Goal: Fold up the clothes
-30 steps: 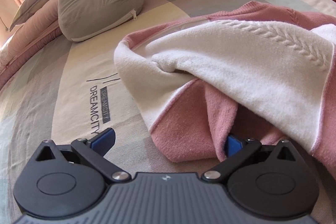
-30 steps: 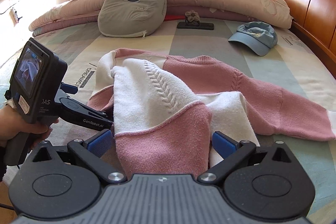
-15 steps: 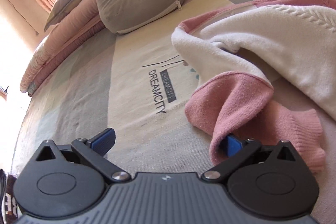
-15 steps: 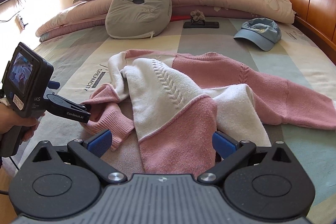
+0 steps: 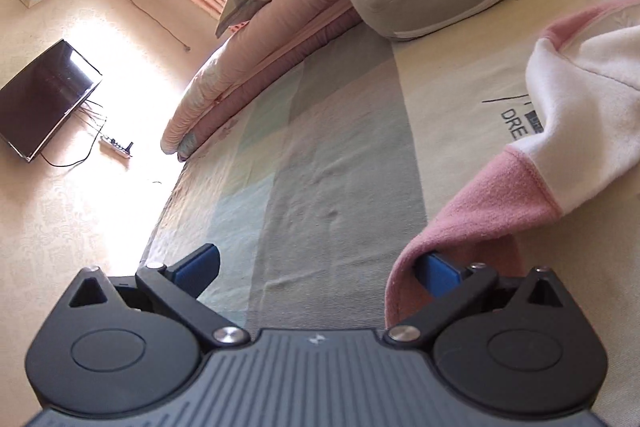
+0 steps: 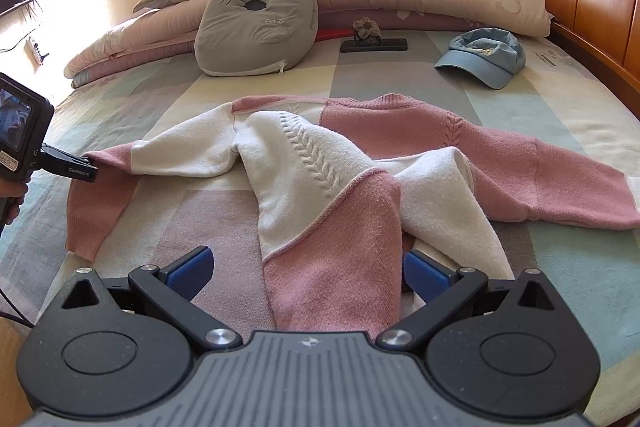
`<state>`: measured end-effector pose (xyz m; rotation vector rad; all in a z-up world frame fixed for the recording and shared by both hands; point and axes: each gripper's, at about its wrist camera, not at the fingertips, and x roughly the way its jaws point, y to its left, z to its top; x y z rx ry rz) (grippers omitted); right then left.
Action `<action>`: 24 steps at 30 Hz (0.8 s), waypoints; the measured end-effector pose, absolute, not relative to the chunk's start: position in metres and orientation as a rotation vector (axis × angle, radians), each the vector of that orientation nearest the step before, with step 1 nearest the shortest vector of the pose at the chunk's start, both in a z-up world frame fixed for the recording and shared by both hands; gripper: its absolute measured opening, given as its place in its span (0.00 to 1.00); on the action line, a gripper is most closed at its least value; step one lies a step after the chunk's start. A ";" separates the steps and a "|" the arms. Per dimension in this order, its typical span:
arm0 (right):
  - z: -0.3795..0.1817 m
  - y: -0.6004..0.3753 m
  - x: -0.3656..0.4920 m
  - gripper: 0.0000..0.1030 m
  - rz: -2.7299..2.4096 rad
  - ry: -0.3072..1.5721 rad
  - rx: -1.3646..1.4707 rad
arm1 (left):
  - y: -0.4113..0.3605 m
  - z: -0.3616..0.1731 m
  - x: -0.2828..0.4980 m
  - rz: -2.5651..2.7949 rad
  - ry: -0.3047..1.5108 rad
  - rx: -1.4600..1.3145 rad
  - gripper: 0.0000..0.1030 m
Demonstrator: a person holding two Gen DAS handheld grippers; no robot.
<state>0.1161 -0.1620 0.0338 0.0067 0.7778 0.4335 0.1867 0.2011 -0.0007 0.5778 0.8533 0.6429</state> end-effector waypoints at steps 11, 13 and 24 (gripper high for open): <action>0.035 -0.167 0.112 1.00 0.432 0.773 0.013 | 0.249 0.032 0.184 0.862 0.771 0.692 1.00; 0.035 -0.167 0.112 1.00 0.433 0.774 0.014 | 0.257 0.040 0.182 0.835 0.785 0.632 1.00; 0.031 -0.166 0.109 1.00 0.436 0.793 0.012 | 0.226 0.021 0.162 0.246 0.944 0.196 0.99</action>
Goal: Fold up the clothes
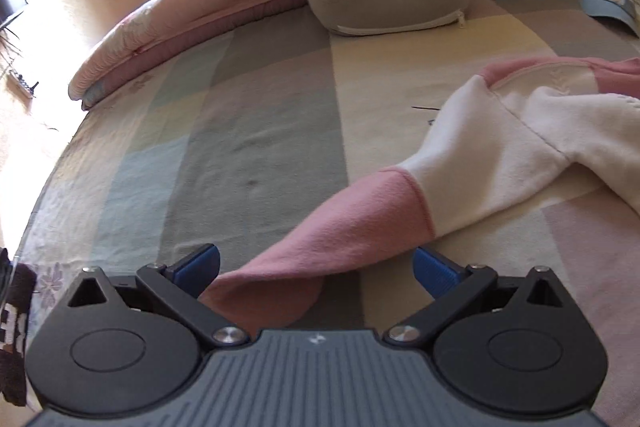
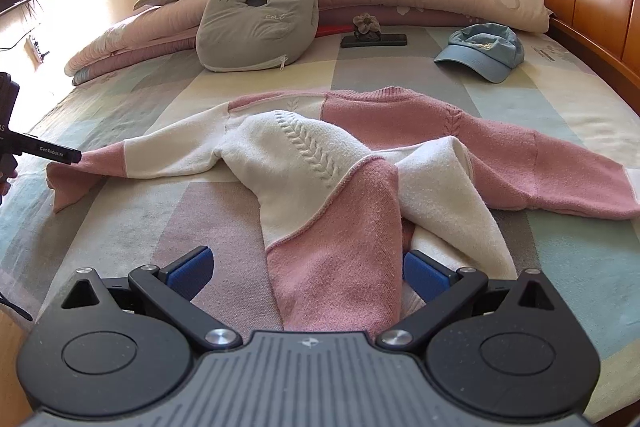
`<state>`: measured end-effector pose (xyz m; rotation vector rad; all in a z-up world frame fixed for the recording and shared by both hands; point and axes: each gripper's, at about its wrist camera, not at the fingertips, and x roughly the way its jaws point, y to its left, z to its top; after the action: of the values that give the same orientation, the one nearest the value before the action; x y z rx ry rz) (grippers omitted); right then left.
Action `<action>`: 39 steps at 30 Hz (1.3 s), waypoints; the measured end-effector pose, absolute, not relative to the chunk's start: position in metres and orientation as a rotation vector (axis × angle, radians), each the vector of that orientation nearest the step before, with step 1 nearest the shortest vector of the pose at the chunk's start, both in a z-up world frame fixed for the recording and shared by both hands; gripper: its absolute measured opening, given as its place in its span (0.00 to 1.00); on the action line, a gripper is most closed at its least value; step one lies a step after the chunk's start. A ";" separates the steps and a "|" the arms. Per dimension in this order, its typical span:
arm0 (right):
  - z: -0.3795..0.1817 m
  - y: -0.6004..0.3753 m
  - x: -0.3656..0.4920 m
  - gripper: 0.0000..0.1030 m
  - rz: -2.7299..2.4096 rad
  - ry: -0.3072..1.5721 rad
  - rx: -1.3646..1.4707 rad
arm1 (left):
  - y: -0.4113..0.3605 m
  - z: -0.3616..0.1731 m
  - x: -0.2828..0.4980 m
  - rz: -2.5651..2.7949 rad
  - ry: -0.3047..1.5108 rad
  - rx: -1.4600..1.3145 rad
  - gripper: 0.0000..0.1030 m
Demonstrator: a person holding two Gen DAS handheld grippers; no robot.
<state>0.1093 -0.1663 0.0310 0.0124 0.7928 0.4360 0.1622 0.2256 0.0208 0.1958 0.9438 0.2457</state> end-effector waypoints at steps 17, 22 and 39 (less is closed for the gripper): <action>0.011 -0.155 0.117 1.00 0.417 0.880 -0.002 | 0.223 -0.069 0.180 -0.032 0.783 -0.006 0.99; 0.006 -0.149 0.121 1.00 0.419 0.900 -0.022 | 0.229 -0.072 0.193 -0.029 0.704 0.021 0.99; -0.006 -0.138 0.133 1.00 0.417 0.942 -0.040 | 0.351 -0.021 0.175 0.408 0.566 0.031 0.99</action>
<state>0.1326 -0.1381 -0.0060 -0.0404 0.9419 0.4169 0.1745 0.3513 -0.0214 0.0308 0.5661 0.4084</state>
